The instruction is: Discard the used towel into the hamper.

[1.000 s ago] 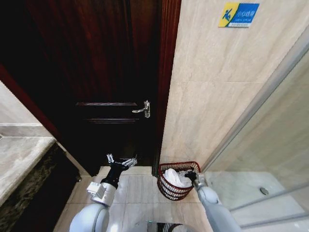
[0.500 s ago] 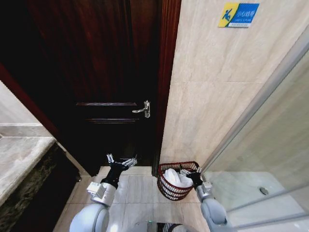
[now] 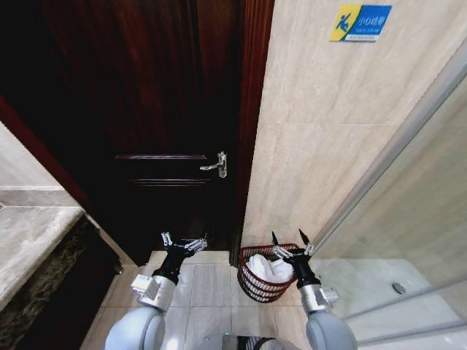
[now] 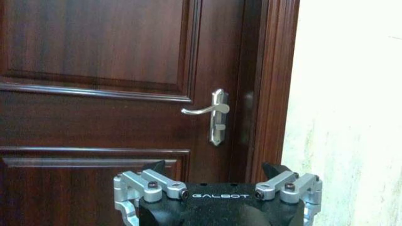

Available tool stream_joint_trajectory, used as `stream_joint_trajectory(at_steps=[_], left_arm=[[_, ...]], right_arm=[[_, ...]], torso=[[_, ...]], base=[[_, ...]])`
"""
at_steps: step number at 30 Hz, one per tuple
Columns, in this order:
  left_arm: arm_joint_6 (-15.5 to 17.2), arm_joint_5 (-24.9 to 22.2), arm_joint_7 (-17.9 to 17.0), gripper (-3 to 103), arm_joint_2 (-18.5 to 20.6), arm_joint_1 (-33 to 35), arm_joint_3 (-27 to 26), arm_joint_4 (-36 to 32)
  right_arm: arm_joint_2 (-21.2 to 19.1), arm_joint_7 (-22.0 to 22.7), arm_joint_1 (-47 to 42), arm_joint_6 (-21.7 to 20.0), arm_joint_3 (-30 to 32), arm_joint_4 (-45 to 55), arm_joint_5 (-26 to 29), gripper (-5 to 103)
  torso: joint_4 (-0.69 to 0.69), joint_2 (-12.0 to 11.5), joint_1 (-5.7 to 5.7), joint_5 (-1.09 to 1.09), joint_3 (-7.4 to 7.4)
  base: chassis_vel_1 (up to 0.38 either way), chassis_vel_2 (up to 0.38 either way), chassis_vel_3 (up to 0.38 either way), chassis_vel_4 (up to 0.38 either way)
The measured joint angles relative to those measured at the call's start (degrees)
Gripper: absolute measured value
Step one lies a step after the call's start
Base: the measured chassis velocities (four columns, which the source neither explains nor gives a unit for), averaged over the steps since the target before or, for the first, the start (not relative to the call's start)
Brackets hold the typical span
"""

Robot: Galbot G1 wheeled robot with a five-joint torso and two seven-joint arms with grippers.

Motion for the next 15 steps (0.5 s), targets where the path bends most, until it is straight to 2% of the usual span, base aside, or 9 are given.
stream_joint_trajectory(at_steps=[9,14,15], left_arm=[[0.0,0.0,0.0,100,0.0,0.0,0.0,0.0],[0.0,0.0,0.0,100,0.0,0.0,0.0,0.0],[0.0,0.0,0.0,100,0.0,0.0,0.0,0.0]], right_arm=[[-0.2,0.9,-1.7,-1.9,0.2,6.3,-1.1,100],[-2.3,1.2,-1.7,-2.3,0.1,8.9,2.2,100],[-4.6,0.9,-1.3,-1.9,0.5,9.2,3.5,100]], torso=[[0.00,0.0,0.00,0.01,0.00],[0.00,0.0,0.00,0.00,0.00],[0.00,0.0,0.00,0.00,0.00]], base=[[0.000,0.000,0.000,0.000],[0.000,0.000,0.000,0.000],[0.000,0.000,0.000,0.000]])
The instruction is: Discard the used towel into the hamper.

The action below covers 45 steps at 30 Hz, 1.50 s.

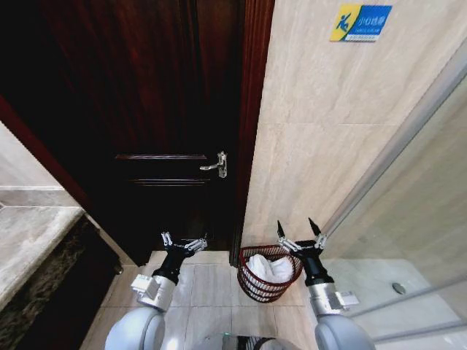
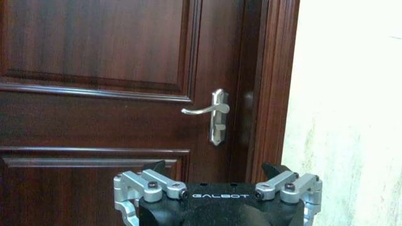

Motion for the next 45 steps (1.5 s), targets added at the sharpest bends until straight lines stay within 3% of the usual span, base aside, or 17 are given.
stream_joint_trajectory(at_steps=[4,10,21,31,45], left_arm=[[0.0,0.0,0.0,100,0.0,0.0,0.0,0.0],[0.0,0.0,0.0,100,0.0,0.0,0.0,0.0],[0.0,0.0,0.0,100,0.0,0.0,0.0,0.0],[0.0,0.0,0.0,100,0.0,0.0,0.0,0.0],[0.0,0.0,0.0,100,0.0,0.0,0.0,0.0]], right_arm=[[-1.8,0.1,1.4,-0.4,0.0,0.1,2.0,100],[0.1,1.2,3.8,-2.5,-1.2,1.0,3.2,100],[2.5,1.2,4.5,0.7,-1.0,0.2,3.6,100],[6.2,-1.4,3.9,2.6,-2.3,0.8,-0.2,100],[6.7,-2.5,2.9,3.3,-1.6,1.1,-1.0,100]], torso=[[0.01,0.0,0.00,0.00,0.00],[0.00,0.0,0.00,0.00,0.00],[0.00,0.0,0.00,0.00,0.00],[0.00,0.0,0.00,-0.01,0.00],[0.00,0.0,0.00,0.00,0.00]], base=[[0.000,0.000,0.000,0.000],[0.000,0.000,0.000,0.000],[0.000,0.000,0.000,0.000],[0.000,0.000,0.000,0.000],[0.019,-0.020,-0.017,0.018]])
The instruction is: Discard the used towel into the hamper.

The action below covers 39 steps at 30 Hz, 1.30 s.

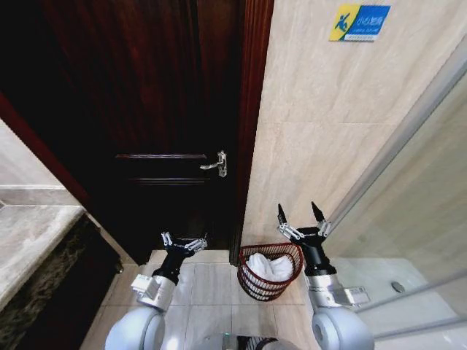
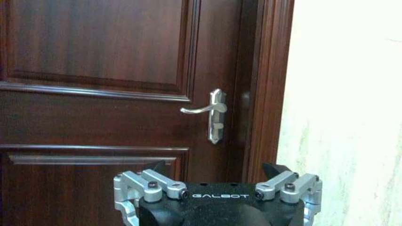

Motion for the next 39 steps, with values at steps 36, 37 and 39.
stream_joint_trajectory(at_steps=[36,37,39], left_arm=[[0.0,0.0,0.0,100,0.0,0.0,0.0,0.0],[0.0,0.0,0.0,100,0.0,0.0,0.0,0.0],[0.0,0.0,0.0,100,0.0,0.0,0.0,0.0]], right_arm=[[-0.2,-1.0,-0.5,0.2,-0.4,-0.2,0.7,100],[-0.2,-1.0,-0.5,0.2,-0.4,-0.2,0.7,100],[-0.2,-1.1,-0.6,0.2,-0.4,-0.2,0.7,100]], torso=[[0.00,0.0,0.00,0.00,0.00],[0.00,0.0,0.00,0.00,0.00],[0.00,0.0,0.00,0.00,0.00]], base=[[0.062,-0.059,-0.056,0.061],[0.075,-0.085,-0.079,0.086],[0.075,-0.084,-0.071,0.082]])
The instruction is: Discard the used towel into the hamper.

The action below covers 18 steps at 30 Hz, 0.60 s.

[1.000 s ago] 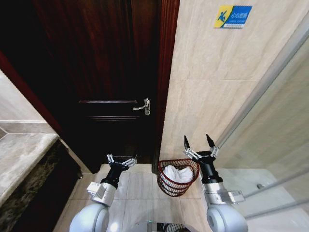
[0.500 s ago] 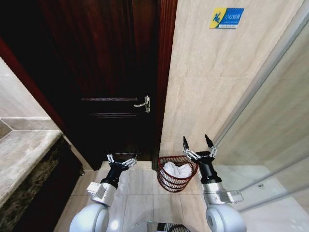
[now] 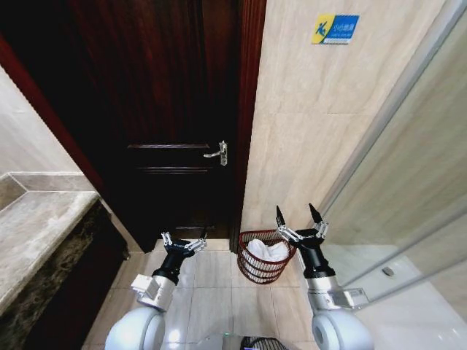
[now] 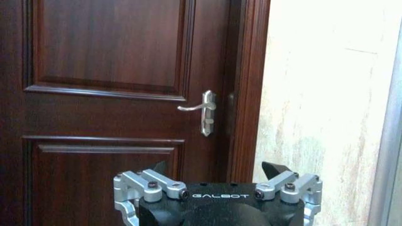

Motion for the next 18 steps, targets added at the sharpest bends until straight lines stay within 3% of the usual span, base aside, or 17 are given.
stream_joint_trajectory(at_steps=[18], left_arm=[[0.0,0.0,0.0,100,0.0,0.0,0.0,0.0]], right_arm=[[0.1,0.0,0.6,0.2,0.1,-0.3,0.0,100]], torso=[[0.00,0.0,-0.01,0.00,0.00]], base=[[0.093,-0.095,-0.090,0.086]])
